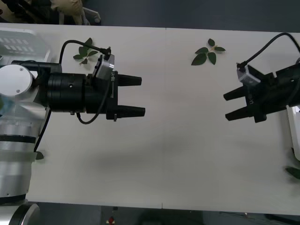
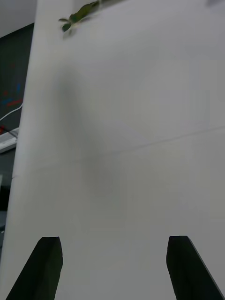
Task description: Put the red flowers into the right box and the blue flowers into the left box
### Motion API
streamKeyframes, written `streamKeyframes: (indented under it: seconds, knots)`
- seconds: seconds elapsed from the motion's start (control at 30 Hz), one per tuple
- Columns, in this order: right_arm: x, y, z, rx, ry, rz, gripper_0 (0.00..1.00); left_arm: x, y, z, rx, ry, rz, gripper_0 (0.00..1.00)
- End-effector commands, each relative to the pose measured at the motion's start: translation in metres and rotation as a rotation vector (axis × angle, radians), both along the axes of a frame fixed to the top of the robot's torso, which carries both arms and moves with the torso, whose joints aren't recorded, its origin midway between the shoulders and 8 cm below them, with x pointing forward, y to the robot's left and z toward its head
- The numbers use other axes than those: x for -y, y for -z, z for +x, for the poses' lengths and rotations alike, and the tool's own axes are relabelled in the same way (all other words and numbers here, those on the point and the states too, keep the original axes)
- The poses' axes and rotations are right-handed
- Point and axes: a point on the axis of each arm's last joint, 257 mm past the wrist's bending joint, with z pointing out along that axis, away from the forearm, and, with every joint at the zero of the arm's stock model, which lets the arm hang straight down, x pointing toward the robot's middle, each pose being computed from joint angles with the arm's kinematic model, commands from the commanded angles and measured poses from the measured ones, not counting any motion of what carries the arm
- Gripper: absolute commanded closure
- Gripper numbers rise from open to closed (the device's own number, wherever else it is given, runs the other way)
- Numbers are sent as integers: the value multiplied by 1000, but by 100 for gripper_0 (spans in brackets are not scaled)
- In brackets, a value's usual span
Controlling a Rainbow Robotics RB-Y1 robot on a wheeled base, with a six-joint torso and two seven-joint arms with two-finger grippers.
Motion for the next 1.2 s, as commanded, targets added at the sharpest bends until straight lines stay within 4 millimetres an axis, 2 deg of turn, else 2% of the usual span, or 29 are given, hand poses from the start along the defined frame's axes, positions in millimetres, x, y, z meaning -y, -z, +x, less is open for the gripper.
streamKeyframes:
  seconds: [0.03, 0.2, 0.47, 0.57, 1.2]
  knots:
    - [-12, -7, -6, 11, -87, -46, 35, 8, 8, -24, -10, 29, -10, 0]
    - [-28, 4, -12, 12, -123, -64, 35, 12, 13, -35, -34, 41, -31, 0]
    - [-49, 13, -16, 9, -167, -75, 35, 13, 8, -41, -46, 58, -63, 0]
    - [-52, 12, -17, 15, -173, -72, 35, 13, 2, -41, -44, 61, -84, 0]
    - [-51, 12, -15, 20, -168, -74, 35, 13, 2, -41, -44, 61, -84, 0]
